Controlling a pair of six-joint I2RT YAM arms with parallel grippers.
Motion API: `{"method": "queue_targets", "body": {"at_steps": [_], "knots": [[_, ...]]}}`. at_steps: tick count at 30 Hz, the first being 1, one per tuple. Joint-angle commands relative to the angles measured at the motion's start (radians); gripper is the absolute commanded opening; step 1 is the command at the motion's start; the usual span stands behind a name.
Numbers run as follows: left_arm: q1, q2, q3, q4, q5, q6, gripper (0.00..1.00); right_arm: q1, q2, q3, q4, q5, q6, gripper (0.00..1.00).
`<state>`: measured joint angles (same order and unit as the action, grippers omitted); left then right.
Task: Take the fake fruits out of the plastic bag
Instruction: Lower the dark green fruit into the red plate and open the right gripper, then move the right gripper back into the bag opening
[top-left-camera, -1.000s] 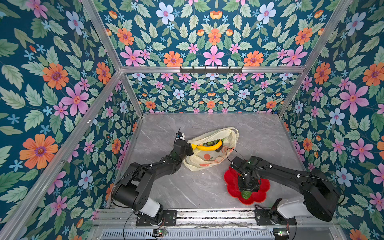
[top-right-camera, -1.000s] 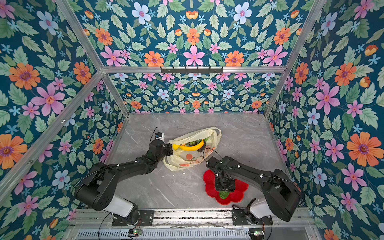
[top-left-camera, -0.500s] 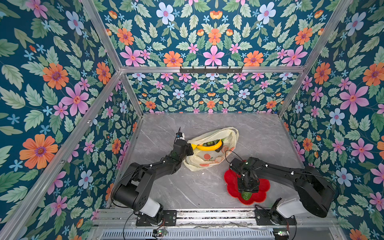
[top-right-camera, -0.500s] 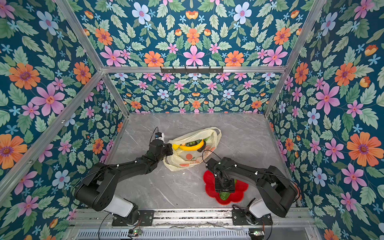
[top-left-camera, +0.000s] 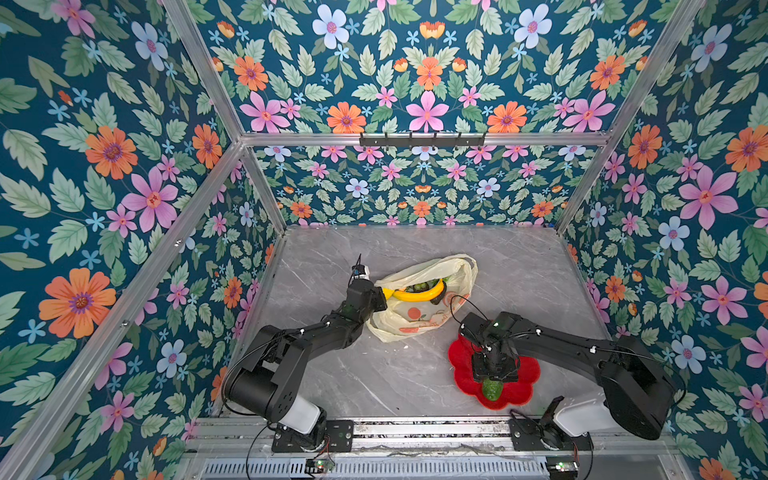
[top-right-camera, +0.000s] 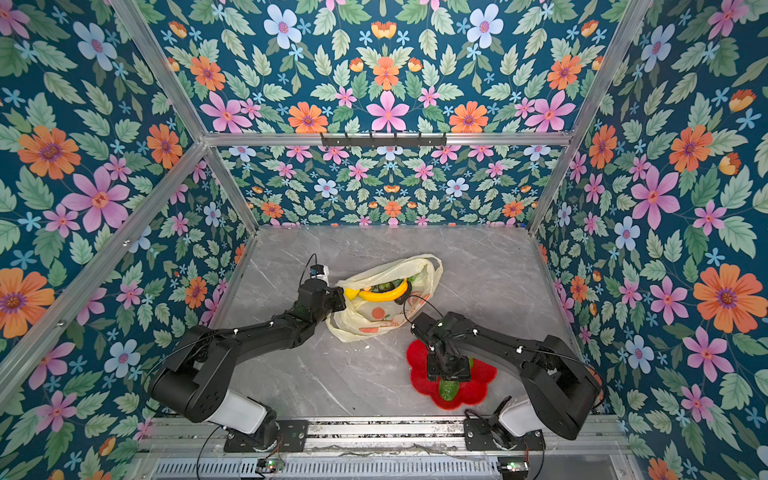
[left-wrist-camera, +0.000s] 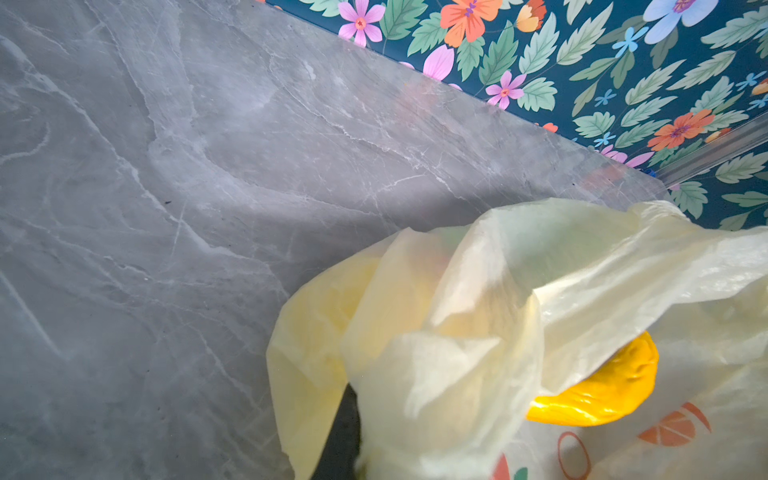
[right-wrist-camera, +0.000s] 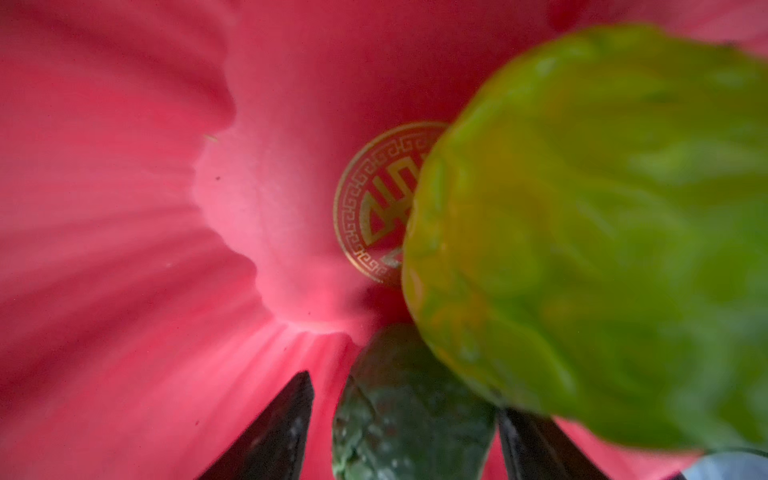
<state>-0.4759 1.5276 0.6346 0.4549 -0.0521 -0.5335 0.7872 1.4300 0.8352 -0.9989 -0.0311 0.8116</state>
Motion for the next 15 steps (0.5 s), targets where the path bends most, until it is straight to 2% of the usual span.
{"method": "queue_targets", "body": {"at_steps": [1,10,15], "knots": [[0.0,0.001,0.002,0.011,-0.006,0.01,0.11,0.001,-0.017,0.015,-0.055,0.019,0.007,0.71],[0.0,-0.002,0.003,0.012,0.003,0.01,0.11,0.001,-0.064,0.223,-0.183,0.082,-0.002,0.72],[0.0,-0.009,0.002,0.012,0.008,0.01,0.11,0.001,-0.016,0.415,-0.131,0.155,-0.043,0.71]]}}
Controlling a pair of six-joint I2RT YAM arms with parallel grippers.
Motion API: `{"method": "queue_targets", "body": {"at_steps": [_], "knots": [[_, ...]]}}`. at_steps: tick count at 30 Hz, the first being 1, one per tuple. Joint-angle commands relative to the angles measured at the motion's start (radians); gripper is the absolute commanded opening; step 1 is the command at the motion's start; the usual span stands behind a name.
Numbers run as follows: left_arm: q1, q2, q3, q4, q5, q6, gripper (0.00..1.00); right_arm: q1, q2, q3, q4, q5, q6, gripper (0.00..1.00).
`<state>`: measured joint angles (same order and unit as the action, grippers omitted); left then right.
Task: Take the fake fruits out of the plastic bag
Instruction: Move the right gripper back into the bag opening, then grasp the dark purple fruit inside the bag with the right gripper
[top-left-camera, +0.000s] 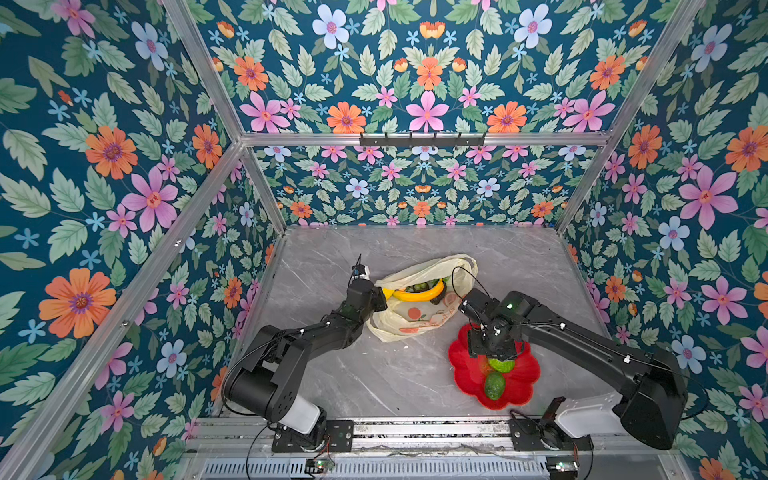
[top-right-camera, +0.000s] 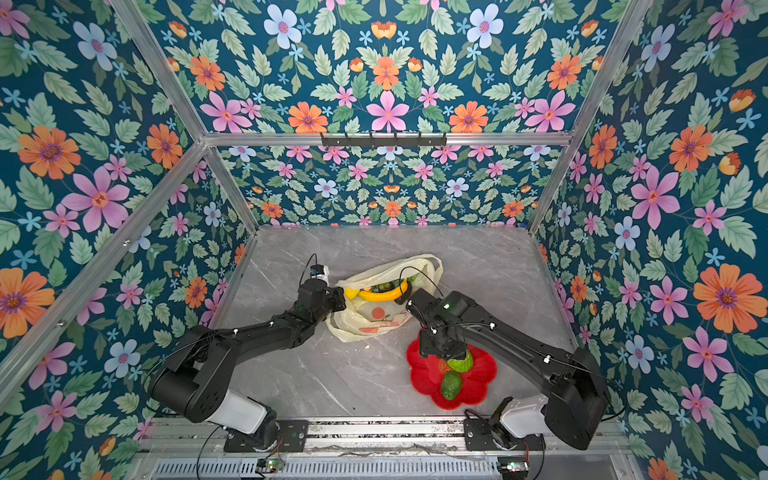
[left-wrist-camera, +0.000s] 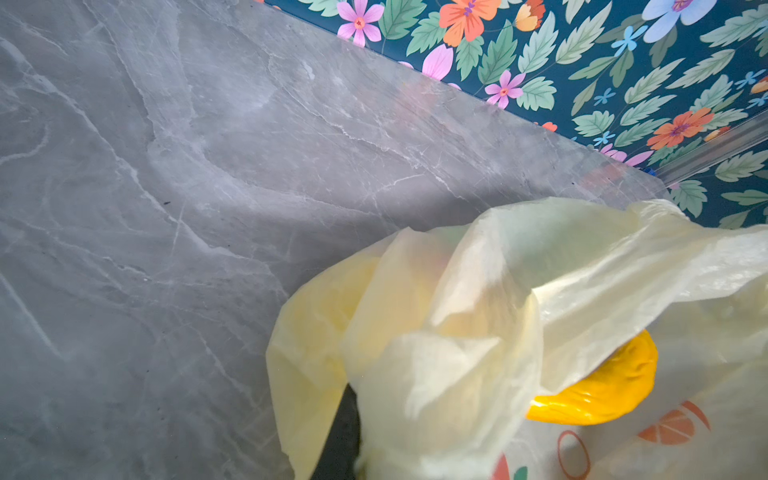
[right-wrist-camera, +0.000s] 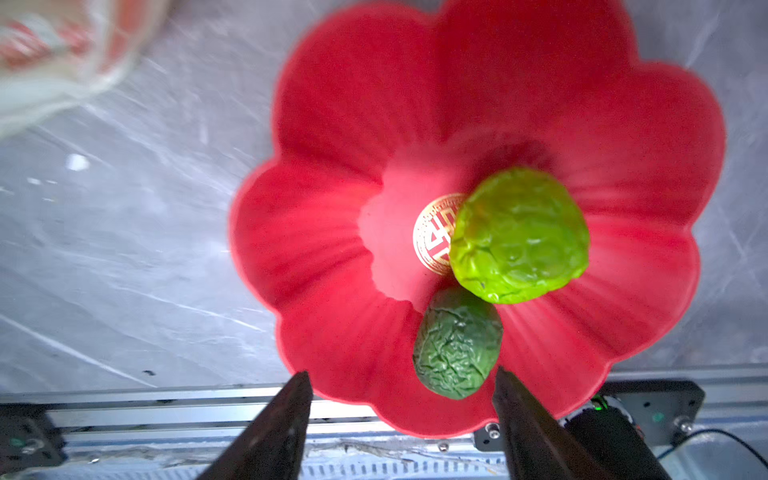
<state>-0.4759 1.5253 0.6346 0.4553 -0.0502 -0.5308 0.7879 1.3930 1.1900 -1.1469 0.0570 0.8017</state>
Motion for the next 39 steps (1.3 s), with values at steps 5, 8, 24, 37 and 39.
{"method": "queue_targets", "body": {"at_steps": [5,8,24,37,39], "knots": [[-0.001,-0.014,-0.001,0.01,0.006,0.008,0.11,-0.015,0.174,0.243,0.157,0.069,-0.085,0.68],[0.0,-0.023,-0.002,0.008,0.001,0.01,0.11,-0.024,0.304,0.355,0.203,0.066,-0.112,0.66],[0.0,-0.03,-0.006,0.008,-0.008,0.012,0.11,-0.115,0.595,0.449,0.348,0.034,-0.136,0.51],[-0.001,-0.035,-0.007,0.008,-0.011,0.012,0.12,-0.122,0.717,0.472,0.386,0.137,-0.143,0.52],[0.0,-0.034,-0.007,0.008,-0.008,0.011,0.12,-0.128,0.723,0.477,0.392,0.147,-0.138,0.55]]}}
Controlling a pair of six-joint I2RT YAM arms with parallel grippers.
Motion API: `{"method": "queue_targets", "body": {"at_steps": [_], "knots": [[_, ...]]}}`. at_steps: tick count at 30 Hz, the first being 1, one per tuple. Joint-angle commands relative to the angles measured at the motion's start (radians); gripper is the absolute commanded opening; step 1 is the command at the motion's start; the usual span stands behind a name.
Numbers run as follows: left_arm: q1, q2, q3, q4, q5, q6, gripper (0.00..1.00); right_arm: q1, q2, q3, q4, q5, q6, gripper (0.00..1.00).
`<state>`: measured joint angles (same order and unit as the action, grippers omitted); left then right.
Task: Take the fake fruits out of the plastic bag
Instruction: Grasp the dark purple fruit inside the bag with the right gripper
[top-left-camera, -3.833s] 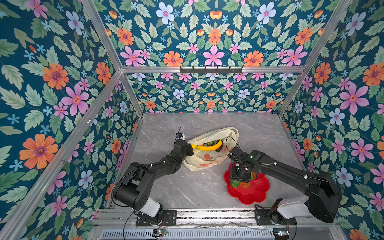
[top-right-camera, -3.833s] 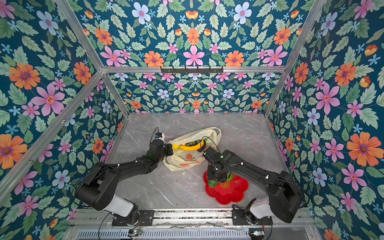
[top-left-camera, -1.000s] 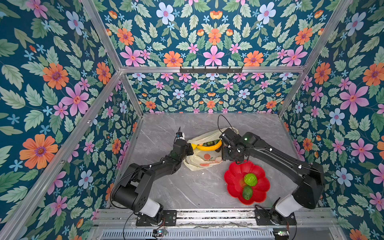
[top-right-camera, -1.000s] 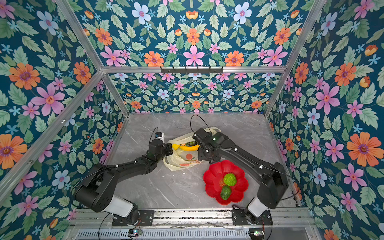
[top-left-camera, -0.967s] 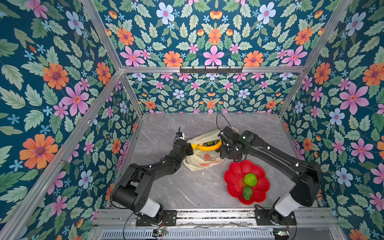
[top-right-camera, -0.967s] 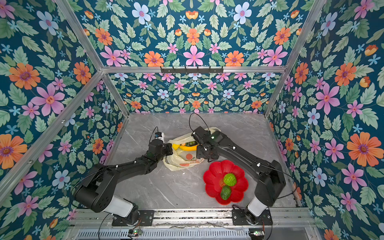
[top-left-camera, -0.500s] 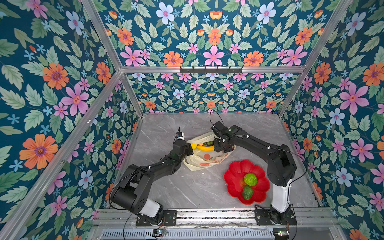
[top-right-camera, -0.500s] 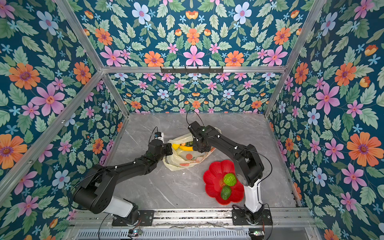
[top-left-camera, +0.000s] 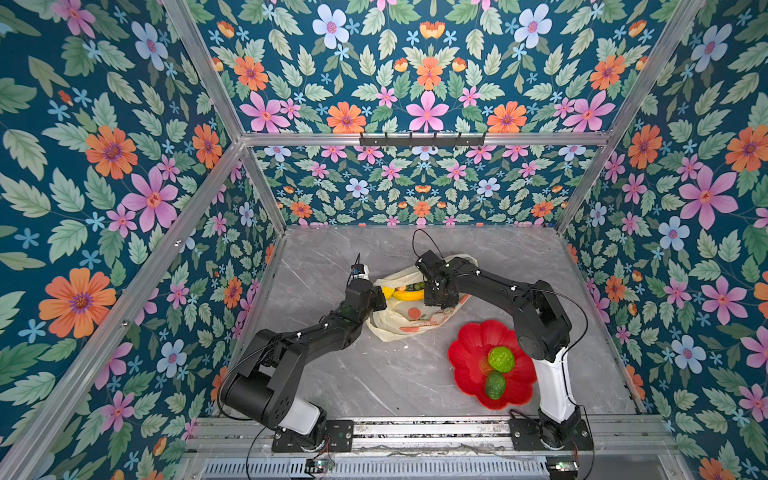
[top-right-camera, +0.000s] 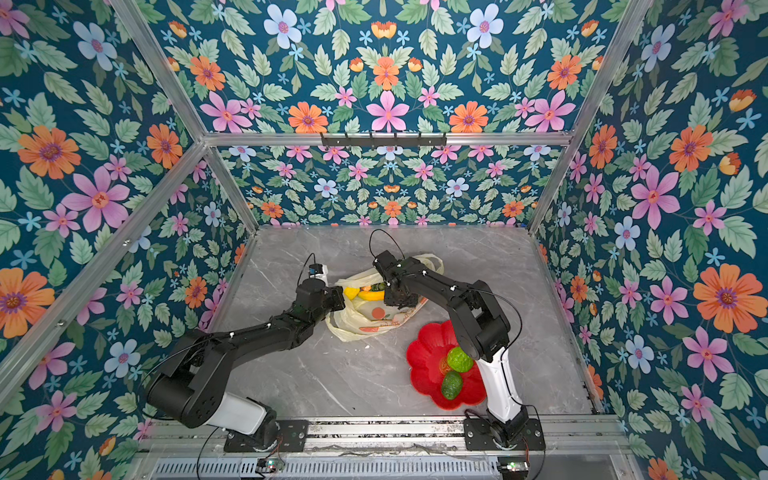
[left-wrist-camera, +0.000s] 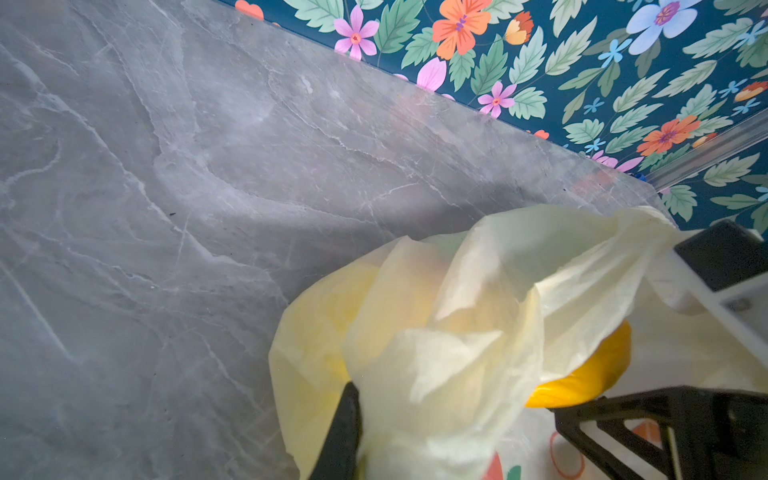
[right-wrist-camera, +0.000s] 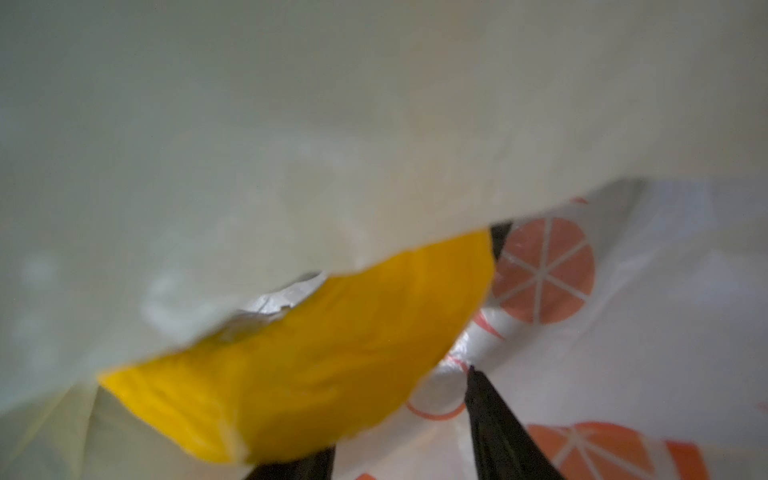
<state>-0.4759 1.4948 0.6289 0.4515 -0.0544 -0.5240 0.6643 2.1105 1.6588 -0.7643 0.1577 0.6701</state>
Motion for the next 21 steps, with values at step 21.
{"method": "queue_targets", "body": {"at_steps": [21], "knots": [[0.0,-0.012,-0.003,0.007,-0.006,0.009,0.12,-0.048,0.084,0.076,0.073,0.086,0.019,0.64]]}}
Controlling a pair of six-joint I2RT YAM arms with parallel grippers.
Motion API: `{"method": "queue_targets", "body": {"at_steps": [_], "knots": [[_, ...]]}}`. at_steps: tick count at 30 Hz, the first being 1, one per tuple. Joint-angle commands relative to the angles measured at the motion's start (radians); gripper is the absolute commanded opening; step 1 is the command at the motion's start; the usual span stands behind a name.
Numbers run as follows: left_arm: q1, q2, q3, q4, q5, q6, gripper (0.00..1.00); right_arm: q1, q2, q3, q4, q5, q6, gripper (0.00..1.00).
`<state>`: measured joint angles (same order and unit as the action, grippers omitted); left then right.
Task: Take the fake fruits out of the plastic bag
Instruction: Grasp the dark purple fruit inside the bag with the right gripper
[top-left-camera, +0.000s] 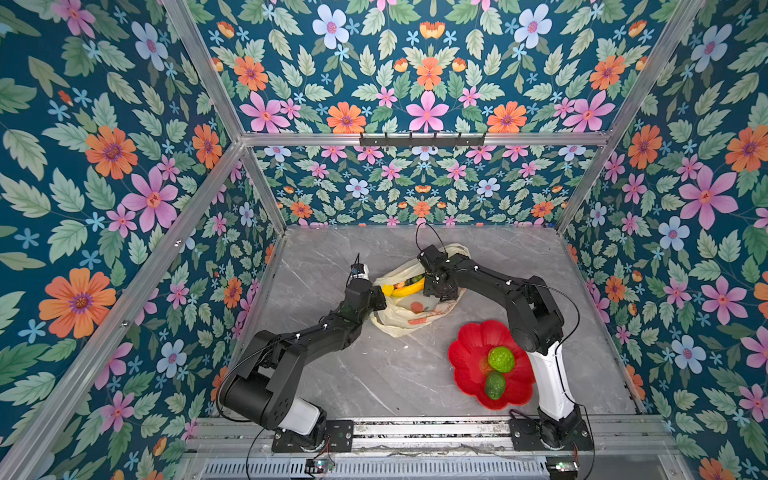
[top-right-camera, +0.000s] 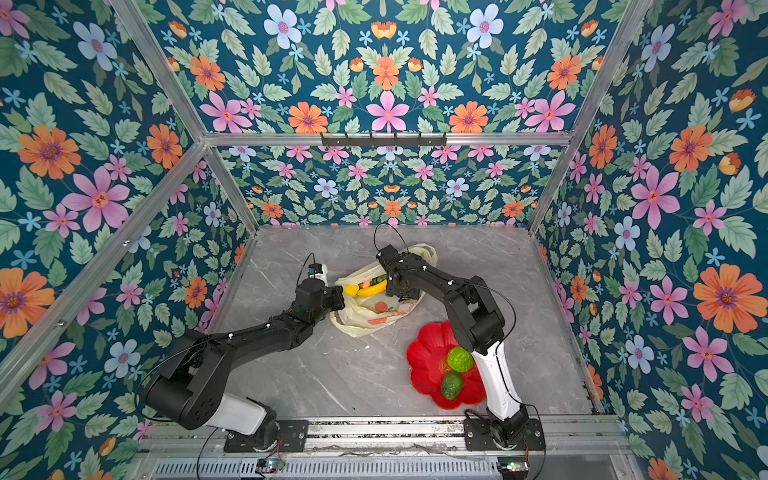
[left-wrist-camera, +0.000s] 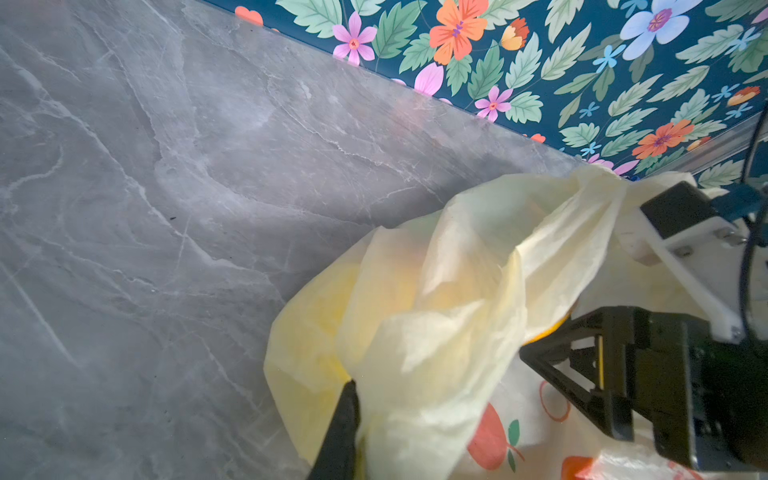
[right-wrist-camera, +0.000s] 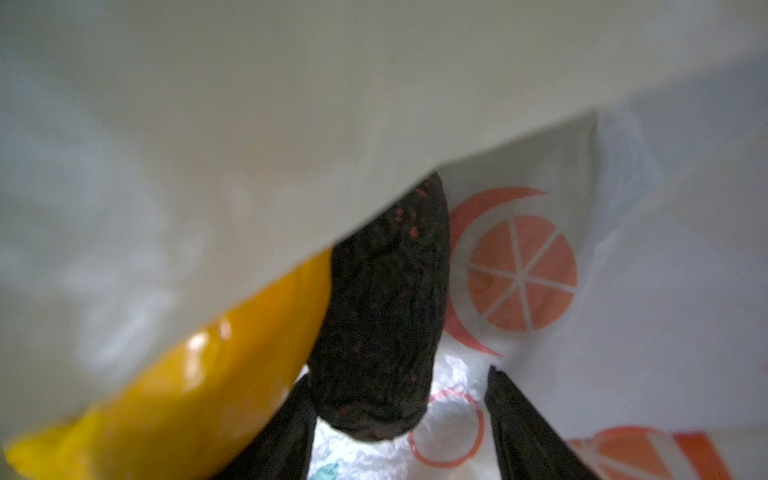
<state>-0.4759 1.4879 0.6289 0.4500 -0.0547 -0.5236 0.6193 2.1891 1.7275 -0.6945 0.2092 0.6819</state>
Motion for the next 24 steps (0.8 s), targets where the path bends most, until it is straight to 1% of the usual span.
{"method": "queue_targets", "body": {"at_steps": [1,5,11,18,24], "knots": [[0.0,-0.006,-0.002,0.009,-0.007,0.008,0.12,-0.004,0.009,0.008,0.007,0.038,0.008,0.62],[0.0,-0.006,-0.001,0.009,-0.005,0.008,0.12,-0.004,0.002,-0.005,0.05,0.05,-0.004,0.57],[0.0,-0.003,-0.001,0.009,-0.005,0.01,0.13,-0.005,-0.006,-0.053,0.159,0.074,-0.036,0.57],[0.0,0.001,-0.001,0.01,-0.004,0.01,0.13,-0.004,0.002,-0.06,0.202,0.076,-0.083,0.56],[-0.001,0.002,0.0,0.009,-0.005,0.011,0.13,-0.005,-0.01,-0.077,0.23,0.048,-0.124,0.44]]}}
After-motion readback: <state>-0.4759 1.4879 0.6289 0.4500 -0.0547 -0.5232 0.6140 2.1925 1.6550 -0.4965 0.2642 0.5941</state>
